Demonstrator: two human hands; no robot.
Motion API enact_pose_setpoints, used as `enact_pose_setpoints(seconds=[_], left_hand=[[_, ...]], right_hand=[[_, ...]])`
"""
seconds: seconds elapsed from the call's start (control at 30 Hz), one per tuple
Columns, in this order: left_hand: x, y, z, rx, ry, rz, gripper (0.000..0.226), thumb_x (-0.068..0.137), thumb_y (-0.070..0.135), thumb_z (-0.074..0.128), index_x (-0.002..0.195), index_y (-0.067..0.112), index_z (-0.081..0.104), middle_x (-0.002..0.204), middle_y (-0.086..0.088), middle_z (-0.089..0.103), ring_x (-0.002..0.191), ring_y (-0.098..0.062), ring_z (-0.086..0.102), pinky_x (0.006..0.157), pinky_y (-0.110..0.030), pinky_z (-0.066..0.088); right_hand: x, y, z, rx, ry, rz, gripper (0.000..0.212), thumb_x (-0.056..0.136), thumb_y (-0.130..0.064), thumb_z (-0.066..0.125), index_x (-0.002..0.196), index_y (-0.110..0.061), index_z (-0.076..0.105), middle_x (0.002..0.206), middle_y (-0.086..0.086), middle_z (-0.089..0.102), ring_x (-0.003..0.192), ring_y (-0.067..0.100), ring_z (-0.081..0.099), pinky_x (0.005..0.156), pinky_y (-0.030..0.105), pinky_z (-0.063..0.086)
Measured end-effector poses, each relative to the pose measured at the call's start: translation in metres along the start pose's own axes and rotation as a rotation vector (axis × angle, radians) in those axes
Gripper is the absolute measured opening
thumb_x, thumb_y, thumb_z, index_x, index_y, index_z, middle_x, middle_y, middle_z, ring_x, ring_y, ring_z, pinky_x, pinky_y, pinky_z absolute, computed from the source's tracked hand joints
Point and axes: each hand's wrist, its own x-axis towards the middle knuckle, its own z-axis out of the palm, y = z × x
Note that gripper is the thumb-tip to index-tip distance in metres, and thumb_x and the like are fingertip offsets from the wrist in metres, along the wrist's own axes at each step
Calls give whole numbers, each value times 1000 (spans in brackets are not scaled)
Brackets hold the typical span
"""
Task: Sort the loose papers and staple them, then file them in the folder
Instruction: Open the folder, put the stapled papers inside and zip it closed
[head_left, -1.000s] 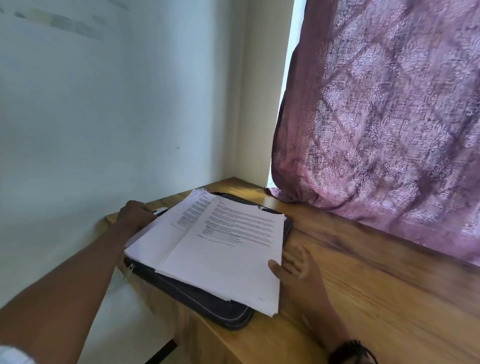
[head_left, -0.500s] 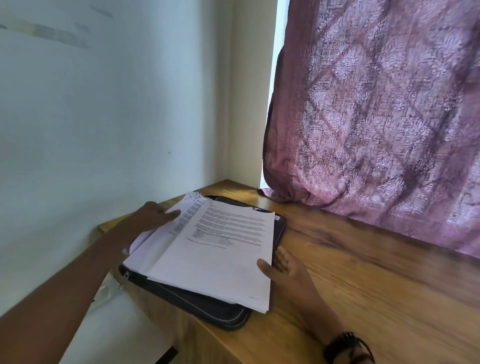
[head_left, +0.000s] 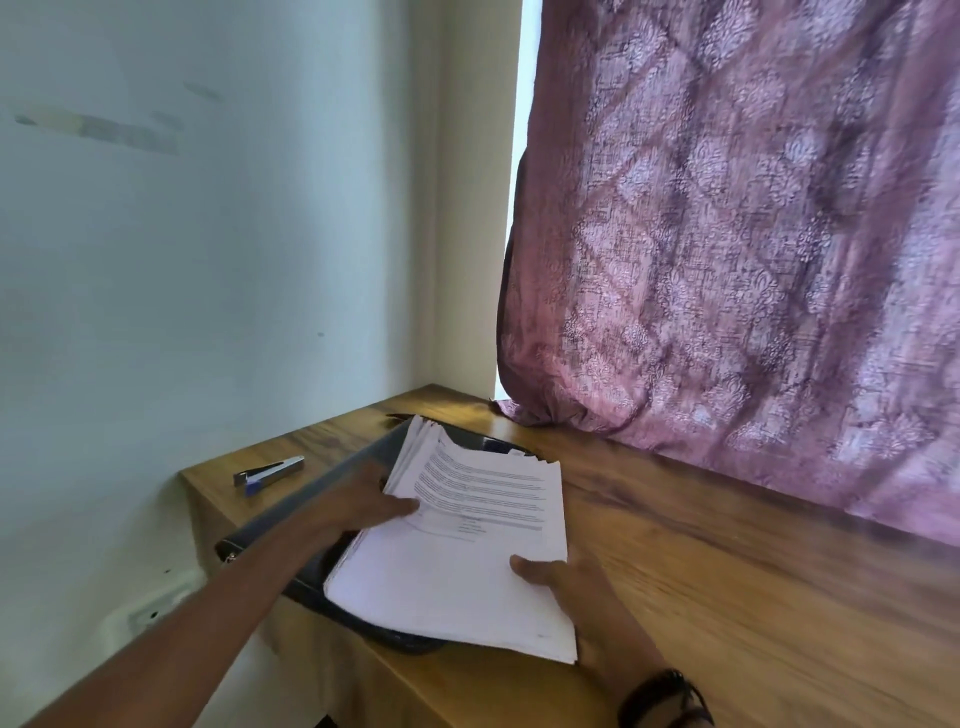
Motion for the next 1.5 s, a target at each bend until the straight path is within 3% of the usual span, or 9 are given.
enact_pose_setpoints(seconds=[0.23,0.37,0.57,0.73,0.9,1.1,1.23,1.3,1.5], left_hand=[[-37,44,46,-159,-54,207,44,83,24,72,112,32,39,103,19,50,99,-5,53,77,-17,44],[-48,95,98,-315,132,447,45,87,18,67,121,28,39,109,18,54,112,-10,53,89,-23,45],[-59,196,186,-587,227,738,46,93,23,57,126,42,31,119,41,42,106,33,38,84,6,32],[-57,249,251,-737,184,781,33,93,28,58,123,27,44,108,27,63,99,9,61,79,-10,48],[-50,225,313,-703,-35,564,26,90,30,62,112,40,52,102,22,65,96,13,60,74,-7,49],[-44,219,308,-596,-60,581,28,89,19,64,106,39,56,97,21,67,89,8,64,72,-11,52],[-39,218,269,-881,-482,299,19,88,17,65,105,11,69,98,-8,75,95,-32,70,76,-38,58],[-35,211,259,-889,-604,163,32,86,25,65,111,5,68,110,-17,70,100,-34,68,90,-46,53],[-38,196,263,-689,-672,161,43,65,33,85,97,10,70,95,-5,75,79,-13,73,60,-17,54]], right_hand=[[-31,-7,-54,-91,75,-41,53,72,-4,82,121,-7,62,106,14,73,95,34,71,84,51,56],[-58,-44,-111,-311,237,-265,42,80,-8,76,117,-22,62,105,2,74,94,23,72,85,48,57],[-99,-102,-181,-741,594,-686,40,94,-4,54,130,-13,39,117,-9,54,107,9,55,92,31,48],[-128,-97,-229,-714,835,-809,36,97,-13,51,127,-15,33,107,-17,47,91,-21,50,71,-4,39],[-129,-43,-274,-659,907,-529,55,91,-19,61,136,-10,31,115,-1,52,102,15,56,66,7,40],[-121,-40,-287,-670,864,-495,47,89,-5,63,131,-12,42,103,-20,52,88,2,55,71,8,44],[-141,-50,-309,-272,494,-264,58,72,-12,81,124,-20,57,117,5,69,103,23,68,90,46,55],[-152,-57,-310,-254,329,-56,49,69,-6,78,115,-16,65,110,8,73,100,29,69,88,42,56],[-149,-53,-305,-436,471,163,53,60,-46,87,95,-8,73,93,7,75,85,24,72,74,33,54]])
